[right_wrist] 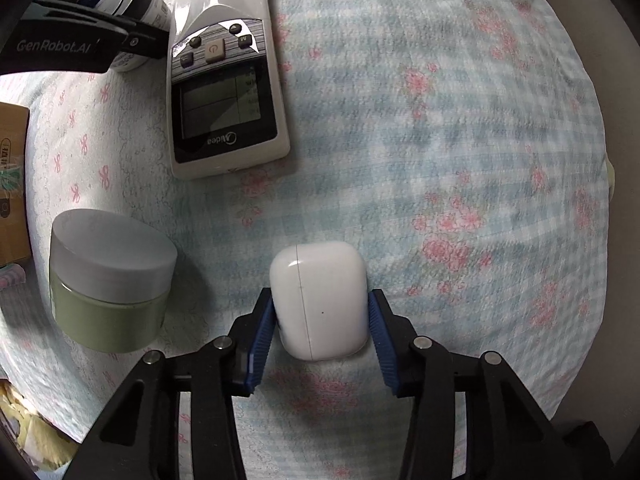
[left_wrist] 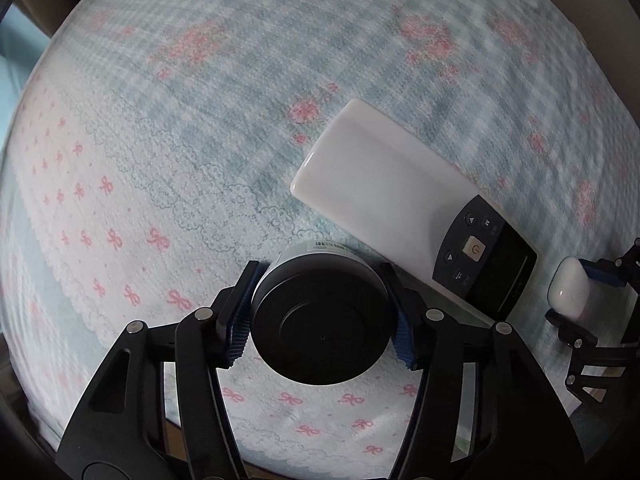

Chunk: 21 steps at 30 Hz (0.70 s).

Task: Organize rigid objects
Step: 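Carry the black-capped container with the left tool while the right tool carries the earbud case to the box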

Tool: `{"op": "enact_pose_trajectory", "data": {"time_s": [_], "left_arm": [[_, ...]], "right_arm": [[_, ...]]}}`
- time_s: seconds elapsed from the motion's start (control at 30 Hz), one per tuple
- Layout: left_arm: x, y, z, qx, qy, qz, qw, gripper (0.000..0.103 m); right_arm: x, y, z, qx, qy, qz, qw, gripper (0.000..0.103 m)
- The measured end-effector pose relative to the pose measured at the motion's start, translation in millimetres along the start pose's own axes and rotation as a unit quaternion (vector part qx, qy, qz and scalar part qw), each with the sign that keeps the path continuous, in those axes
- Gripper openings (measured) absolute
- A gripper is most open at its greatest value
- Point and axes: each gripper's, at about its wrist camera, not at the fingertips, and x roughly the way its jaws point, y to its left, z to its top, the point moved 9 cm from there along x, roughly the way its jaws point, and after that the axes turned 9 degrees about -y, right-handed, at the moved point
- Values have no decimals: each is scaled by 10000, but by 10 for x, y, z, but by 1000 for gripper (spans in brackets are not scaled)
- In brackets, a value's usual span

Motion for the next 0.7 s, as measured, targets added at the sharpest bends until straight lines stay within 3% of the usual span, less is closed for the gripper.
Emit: {"op": "enact_pose_trajectory", "data": {"time_s": [0.17, 0.7], "left_arm": [[-75, 106, -106, -125, -77, -245, 9996, 54], [-608, 425, -522, -637, -263, -326, 9971, 54]], "right_arm": [[44, 52, -8, 34, -77, 27, 10000, 42], [-256, -64, -231, 233, -411, 144, 9988, 42]]}}
